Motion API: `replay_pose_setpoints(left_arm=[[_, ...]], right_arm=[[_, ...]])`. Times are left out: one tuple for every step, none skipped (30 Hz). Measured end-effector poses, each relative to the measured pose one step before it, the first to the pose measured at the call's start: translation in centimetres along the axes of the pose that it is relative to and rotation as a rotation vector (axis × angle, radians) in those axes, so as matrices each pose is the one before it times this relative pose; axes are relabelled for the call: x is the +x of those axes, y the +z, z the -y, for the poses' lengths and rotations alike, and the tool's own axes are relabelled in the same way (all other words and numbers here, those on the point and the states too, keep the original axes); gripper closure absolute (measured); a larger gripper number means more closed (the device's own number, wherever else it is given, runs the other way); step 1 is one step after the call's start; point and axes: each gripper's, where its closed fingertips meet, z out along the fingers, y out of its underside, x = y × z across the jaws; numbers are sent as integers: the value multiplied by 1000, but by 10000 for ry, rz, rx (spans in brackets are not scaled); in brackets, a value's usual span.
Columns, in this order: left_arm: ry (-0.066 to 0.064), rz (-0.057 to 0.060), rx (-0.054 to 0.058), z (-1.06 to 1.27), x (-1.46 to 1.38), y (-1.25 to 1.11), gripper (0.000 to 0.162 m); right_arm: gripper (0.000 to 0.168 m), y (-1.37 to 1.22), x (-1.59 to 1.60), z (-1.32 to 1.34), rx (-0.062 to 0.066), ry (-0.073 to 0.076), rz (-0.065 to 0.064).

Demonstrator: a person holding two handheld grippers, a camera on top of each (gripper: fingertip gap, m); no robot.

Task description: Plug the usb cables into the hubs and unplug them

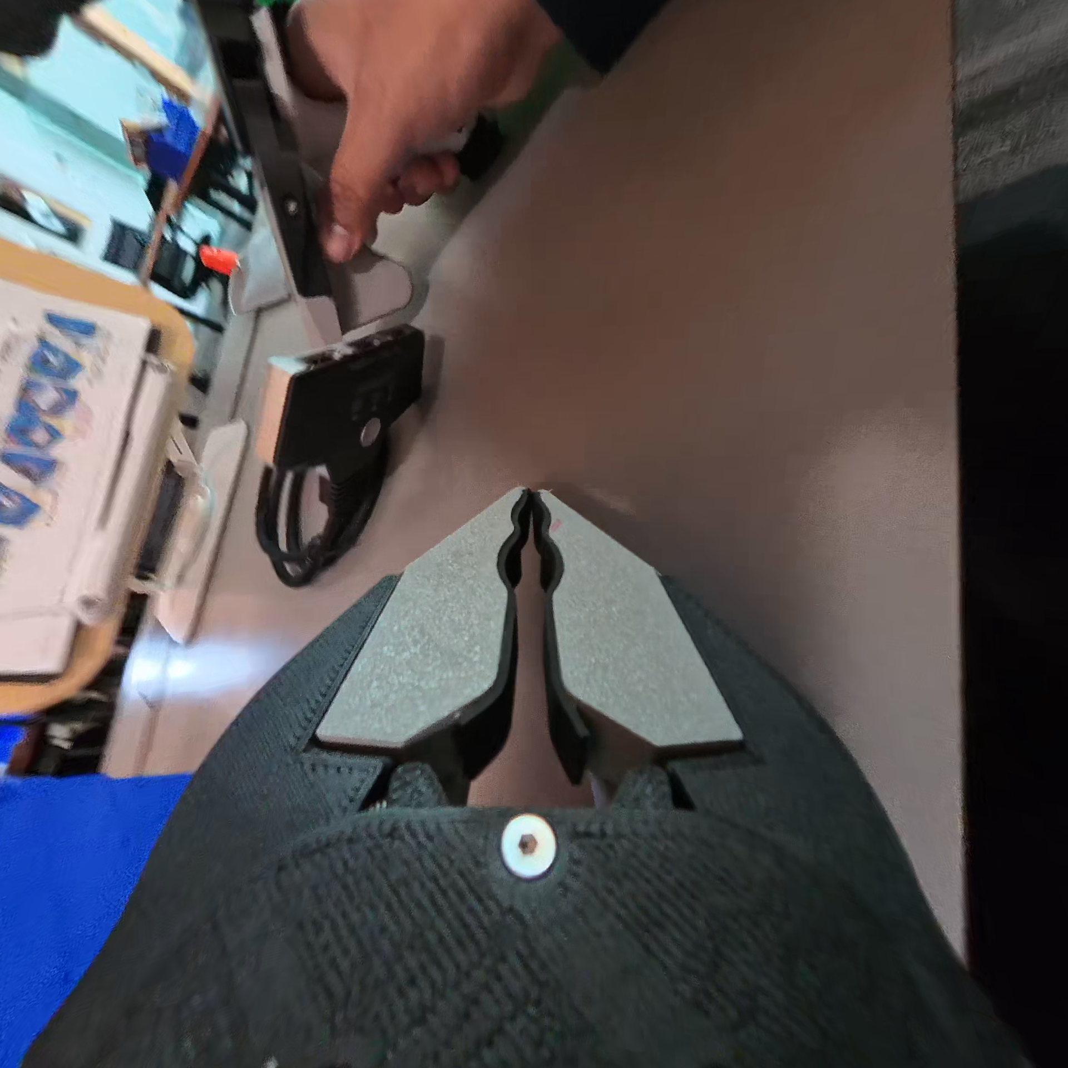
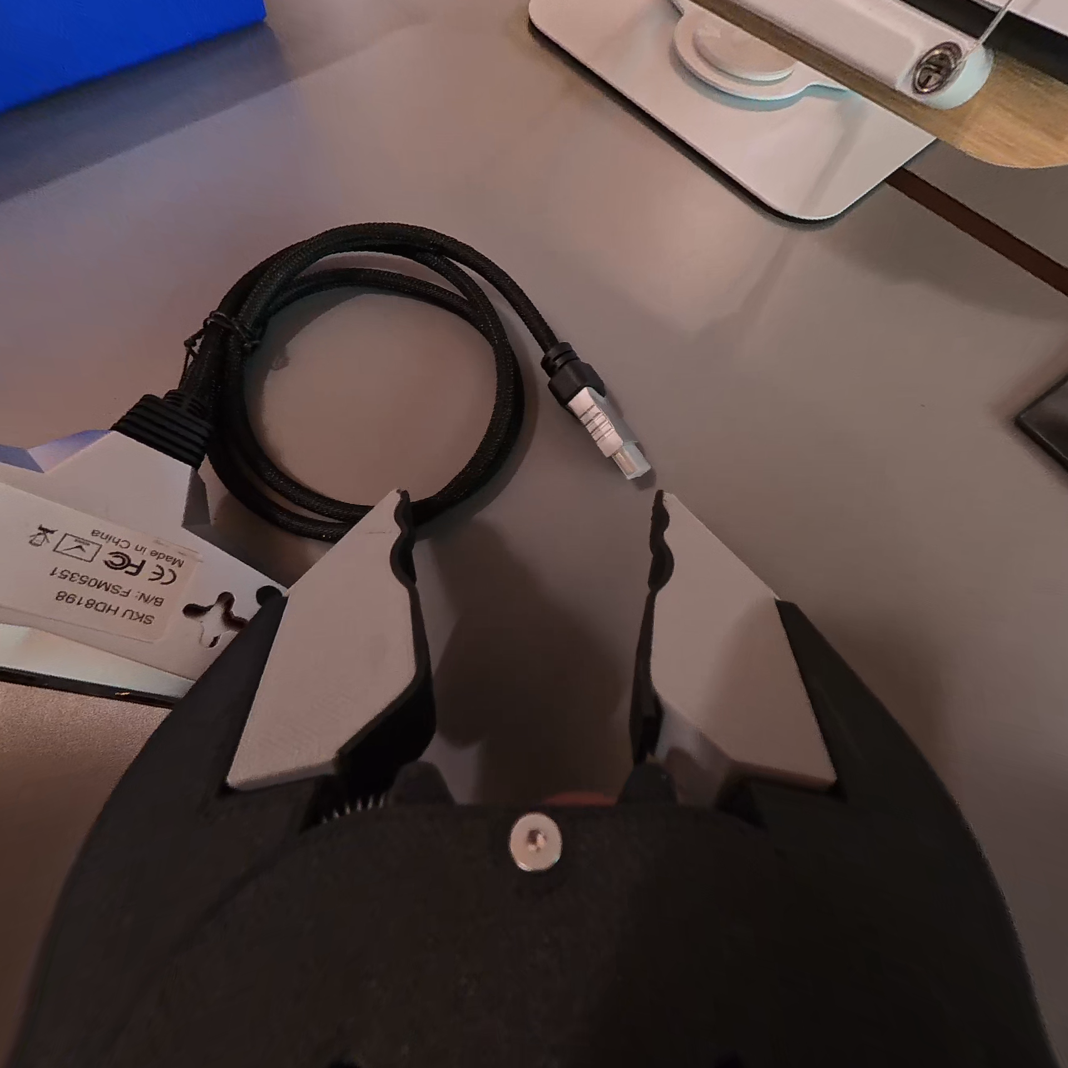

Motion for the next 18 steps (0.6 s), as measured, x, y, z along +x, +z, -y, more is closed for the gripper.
replay_pose_setpoints(left_arm=[[-893,-141,39,78,-274,-520,162],[-1055,-191,245,279,-286,-850,162],[-1065,-267,292,248,-269,-1150,162],[-931,24,94,-20,-841,-1440,162],[-733,533,-185,-348,-1815,-1867,162],[-592,925,-323,-458,-2713,-2313,161],[-703,1087,-143,-195,-3285,-2526,149],[-785,815,68,143,-3137,-2324,141],[-617,446,92,311,-2610,-1859,139],[-397,319,-10,158,-2294,-1280,140],[-296,351,-159,-161,-2178,-617,139],[-242,291,-333,-513,-1873,39,137],[-128,136,-526,-859,-1313,648,131],[-47,17,-631,-1015,-744,1102,120],[-20,54,-594,-908,-479,1390,109],[43,19,-476,-613,-150,1525,105],[120,-102,-419,-479,259,1534,108],[220,-91,-474,-531,366,1531,110]], right_arm=[[89,-12,-88,16,6,-82,-13],[89,-9,-81,-9,-2,-42,6],[89,-14,-95,-13,-10,-5,34],[90,-5,-104,-25,-14,7,48],[90,-15,-45,-16,-6,11,22],[91,-34,-33,7,11,20,23],[92,-49,-51,11,19,48,49],[92,-39,-34,27,20,93,56],[92,-28,-67,41,26,120,86],[92,-3,-169,73,36,119,146],[92,17,-223,62,29,104,164],[92,15,-194,36,12,73,121],[92,19,-158,22,7,20,70],[92,7,-129,25,7,-27,22],[93,4,-99,26,11,-47,-10],[93,13,-98,17,6,-56,-8],[93,33,-101,-12,-16,-65,-6],[93,24,-28,-26,-27,-57,-40]])
